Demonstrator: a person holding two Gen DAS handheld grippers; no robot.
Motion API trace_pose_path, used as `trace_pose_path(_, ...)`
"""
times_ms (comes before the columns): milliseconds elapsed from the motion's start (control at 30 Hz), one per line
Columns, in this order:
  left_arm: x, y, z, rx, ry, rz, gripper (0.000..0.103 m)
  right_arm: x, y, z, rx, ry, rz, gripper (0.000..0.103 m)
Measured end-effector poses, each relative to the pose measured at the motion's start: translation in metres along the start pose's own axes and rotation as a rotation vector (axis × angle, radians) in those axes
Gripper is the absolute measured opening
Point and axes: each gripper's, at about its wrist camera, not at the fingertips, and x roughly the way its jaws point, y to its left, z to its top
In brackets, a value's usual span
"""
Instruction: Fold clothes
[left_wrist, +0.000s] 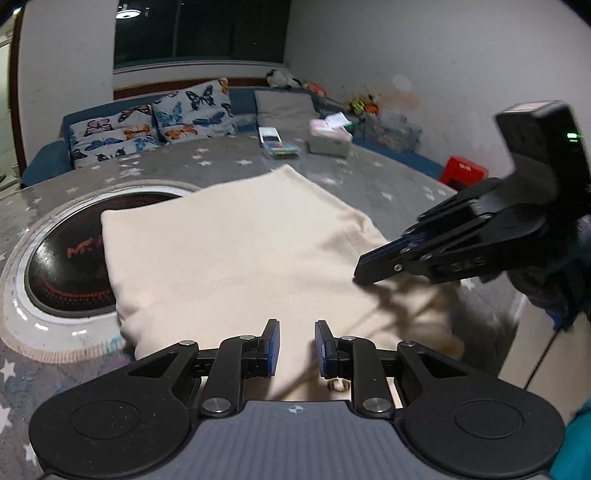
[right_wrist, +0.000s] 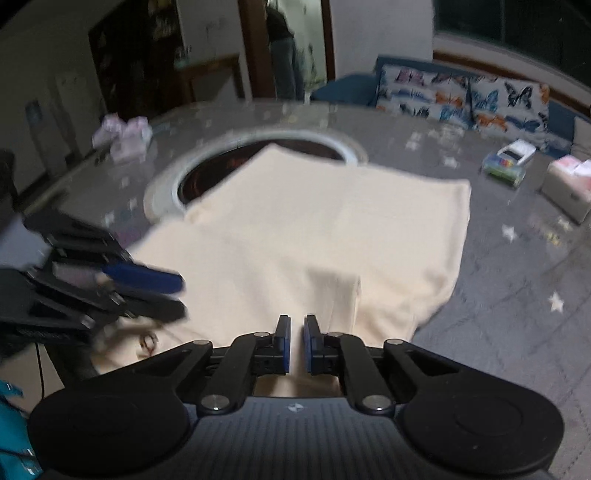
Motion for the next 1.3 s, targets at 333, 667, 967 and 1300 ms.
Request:
trace_pose_path(333,-0.05,-0.012,-0.028,0.213,-0.018,0.071,0.048,-0.021,0.023,-0.018,-0.174,0.056,0.011,0.021)
trace_pose_path(667,-0.039,-0.036,-0.053,0.385,-0.05,0.065,0.047,-0.05,0.03,-0.025,-0.262,0.088,-0.032,0.031)
trace_pose_path(967,-0.035,-0.026,-0.029,0.254,-0.117,0.055,0.011,-0.065,0.042,-0.04,-0.382,0.098,-0.062,0.052)
trace_pose_path(1300,-0.02,0.002,-0.004,0.089,-0.111,0.045,0.011,-0.038,0.055,-0.037,-0.433,-0.012,-0.052,0.043)
